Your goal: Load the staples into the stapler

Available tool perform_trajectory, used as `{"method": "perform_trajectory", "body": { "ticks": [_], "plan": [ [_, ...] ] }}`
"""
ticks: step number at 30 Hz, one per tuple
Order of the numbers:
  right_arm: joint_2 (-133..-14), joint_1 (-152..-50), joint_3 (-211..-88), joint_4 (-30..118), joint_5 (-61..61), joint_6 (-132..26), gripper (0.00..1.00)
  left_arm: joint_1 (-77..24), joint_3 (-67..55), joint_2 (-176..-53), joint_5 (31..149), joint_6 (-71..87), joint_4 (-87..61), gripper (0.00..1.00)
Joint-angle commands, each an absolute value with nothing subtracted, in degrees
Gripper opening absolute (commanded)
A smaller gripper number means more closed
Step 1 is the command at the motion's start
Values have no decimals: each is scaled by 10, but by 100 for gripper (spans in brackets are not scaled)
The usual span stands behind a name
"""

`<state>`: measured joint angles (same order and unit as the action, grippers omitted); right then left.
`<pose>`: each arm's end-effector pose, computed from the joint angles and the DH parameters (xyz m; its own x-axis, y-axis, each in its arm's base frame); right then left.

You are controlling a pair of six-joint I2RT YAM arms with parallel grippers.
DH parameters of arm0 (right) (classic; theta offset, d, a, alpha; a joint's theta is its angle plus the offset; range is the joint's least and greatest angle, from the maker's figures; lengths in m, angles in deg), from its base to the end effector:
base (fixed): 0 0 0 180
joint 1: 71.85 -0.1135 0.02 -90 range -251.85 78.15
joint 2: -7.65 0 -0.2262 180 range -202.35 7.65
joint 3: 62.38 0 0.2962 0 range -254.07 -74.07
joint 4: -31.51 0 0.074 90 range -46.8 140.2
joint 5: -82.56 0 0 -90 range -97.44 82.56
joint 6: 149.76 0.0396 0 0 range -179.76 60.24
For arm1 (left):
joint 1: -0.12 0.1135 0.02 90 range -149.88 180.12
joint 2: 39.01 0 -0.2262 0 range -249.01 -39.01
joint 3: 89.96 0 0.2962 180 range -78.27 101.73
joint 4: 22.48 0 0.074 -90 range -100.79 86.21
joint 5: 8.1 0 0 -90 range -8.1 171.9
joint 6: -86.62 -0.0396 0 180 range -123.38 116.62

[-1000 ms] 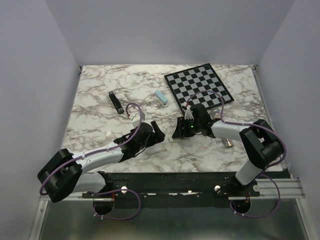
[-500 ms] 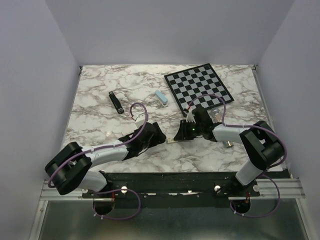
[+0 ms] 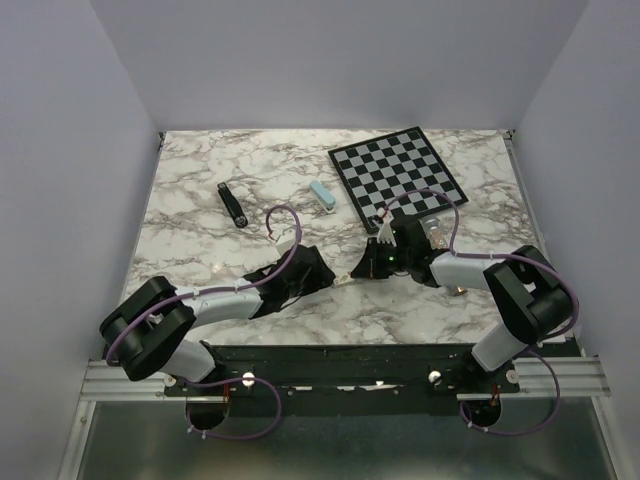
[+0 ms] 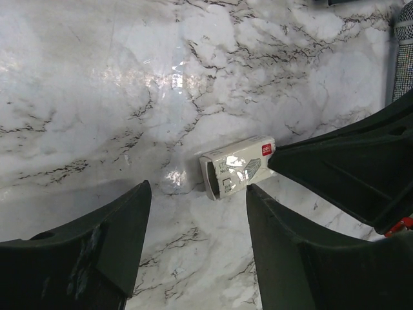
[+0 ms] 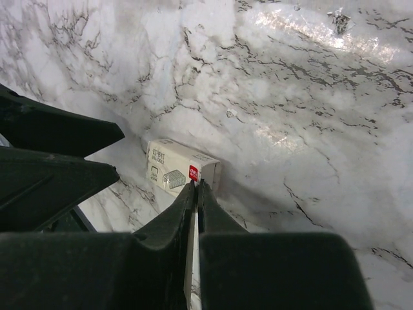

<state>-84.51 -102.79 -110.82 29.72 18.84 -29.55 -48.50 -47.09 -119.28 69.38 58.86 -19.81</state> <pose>0.2689 0.1817 0.0617 -0.8694 0.0049 -0.4941 -0.3542 0.6911 0.6300 0.2069 -0.2219 0.0840 -0.7494 -0.4562 -0.4799 -0.0865 0.7860 -0.6122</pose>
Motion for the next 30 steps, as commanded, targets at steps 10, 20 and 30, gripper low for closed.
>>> {"method": "perform_trajectory", "body": {
  "ticks": [10, 20, 30],
  "plan": [
    [-843, -1024, -1099, 265, 206, -292, 9, -489, -449, -1222, 712, 601, -205, 50],
    [-849, -1024, -1097, 255, 216, -288, 9, -489, -433, -1244, 714, 607, -183, 41],
    [-853, -1024, -1097, 253, 217, -287, 9, -489, -437, -1238, 705, 622, -167, 33]
  ]
}}
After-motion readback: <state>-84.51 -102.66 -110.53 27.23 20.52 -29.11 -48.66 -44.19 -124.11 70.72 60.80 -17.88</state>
